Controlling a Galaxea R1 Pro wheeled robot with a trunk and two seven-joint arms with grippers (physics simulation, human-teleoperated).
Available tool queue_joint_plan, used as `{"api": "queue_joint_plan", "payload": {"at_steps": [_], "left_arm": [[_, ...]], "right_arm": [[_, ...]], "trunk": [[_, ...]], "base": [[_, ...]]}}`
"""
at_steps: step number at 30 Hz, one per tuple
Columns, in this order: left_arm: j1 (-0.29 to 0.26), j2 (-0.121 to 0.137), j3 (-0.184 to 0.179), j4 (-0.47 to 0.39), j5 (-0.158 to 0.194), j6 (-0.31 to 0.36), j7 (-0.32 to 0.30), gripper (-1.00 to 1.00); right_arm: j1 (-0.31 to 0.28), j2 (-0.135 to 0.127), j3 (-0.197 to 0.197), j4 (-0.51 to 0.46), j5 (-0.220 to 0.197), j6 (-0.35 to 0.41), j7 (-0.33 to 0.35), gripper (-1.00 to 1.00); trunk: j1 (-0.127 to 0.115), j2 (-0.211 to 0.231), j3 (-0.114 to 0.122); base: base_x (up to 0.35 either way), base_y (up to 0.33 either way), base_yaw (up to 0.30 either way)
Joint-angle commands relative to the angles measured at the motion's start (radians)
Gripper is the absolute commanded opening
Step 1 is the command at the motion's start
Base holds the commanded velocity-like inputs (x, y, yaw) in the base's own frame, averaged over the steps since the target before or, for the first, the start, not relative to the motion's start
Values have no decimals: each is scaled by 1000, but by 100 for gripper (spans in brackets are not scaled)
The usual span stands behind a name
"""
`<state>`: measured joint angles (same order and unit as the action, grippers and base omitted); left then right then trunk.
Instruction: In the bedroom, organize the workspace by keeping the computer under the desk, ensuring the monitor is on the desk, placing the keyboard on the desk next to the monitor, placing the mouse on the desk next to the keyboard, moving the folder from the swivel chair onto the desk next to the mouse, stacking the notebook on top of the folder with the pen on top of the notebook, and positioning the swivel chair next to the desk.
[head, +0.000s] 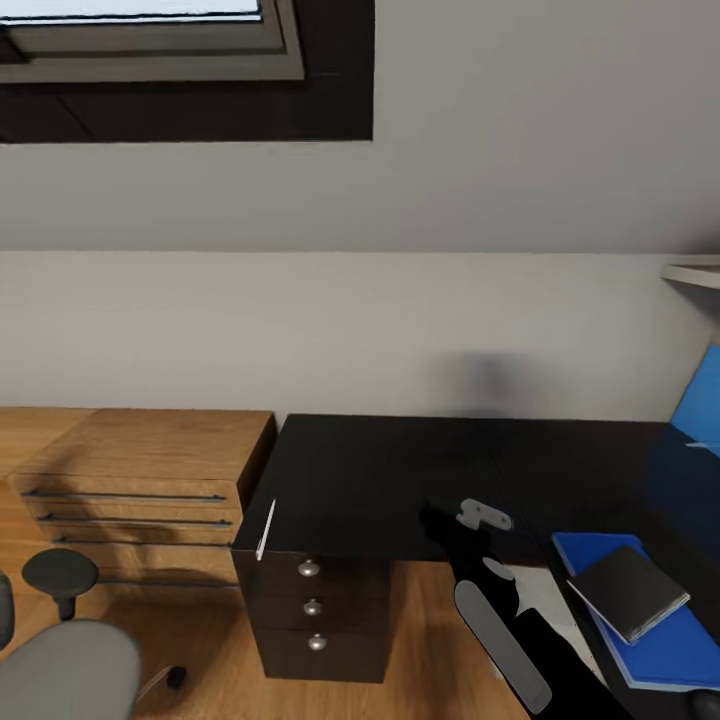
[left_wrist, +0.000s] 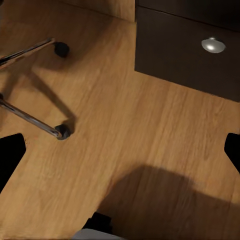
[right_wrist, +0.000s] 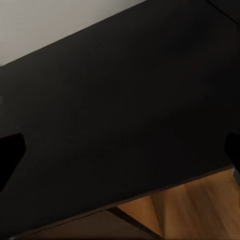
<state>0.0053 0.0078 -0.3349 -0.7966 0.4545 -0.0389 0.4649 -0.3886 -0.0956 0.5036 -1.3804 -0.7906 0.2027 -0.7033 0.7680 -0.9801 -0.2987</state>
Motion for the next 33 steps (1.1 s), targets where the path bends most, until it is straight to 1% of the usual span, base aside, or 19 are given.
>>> {"api": "queue_joint_plan", "payload": {"at_steps": [1, 3, 11, 12, 15, 20, 33], "left_arm": [[0, 1, -3, -1, 13, -4, 6, 100], [0, 1, 3, -1, 18, -4, 6, 100], [1, 1, 92, -1, 27, -3, 2, 100], [0, 1, 112, -1, 27, -3, 0, 100], [0, 1, 133, -1, 27, -4, -1, 100], [0, 1, 151, -1, 27, -4, -2, 100], [0, 1, 158, -1, 27, -4, -2, 100]], "right_arm": [[-1, -1, 2, -1, -4, 4, -7, 100], [-1, -1, 2, -2, -4, 4, -7, 100], [-1, -1, 3, -2, -3, 4, -7, 100], [-1, -1, 3, -2, -3, 4, -6, 100], [-1, -1, 3, -2, -3, 4, -6, 100], [-1, -1, 3, -3, -3, 4, -6, 100], [-1, -1, 1, -2, -4, 4, -6, 100]], "trunk": [[0, -1, -2], [0, -1, -4], [0, -1, -13], [0, -1, -14], [0, -1, -18], [0, -1, -24], [0, -1, -39]], "base": [[0, 0, 215], [0, 0, 215], [0, 0, 214], [0, 0, 212], [0, 0, 207], [0, 0, 195], [0, 0, 178]]}}
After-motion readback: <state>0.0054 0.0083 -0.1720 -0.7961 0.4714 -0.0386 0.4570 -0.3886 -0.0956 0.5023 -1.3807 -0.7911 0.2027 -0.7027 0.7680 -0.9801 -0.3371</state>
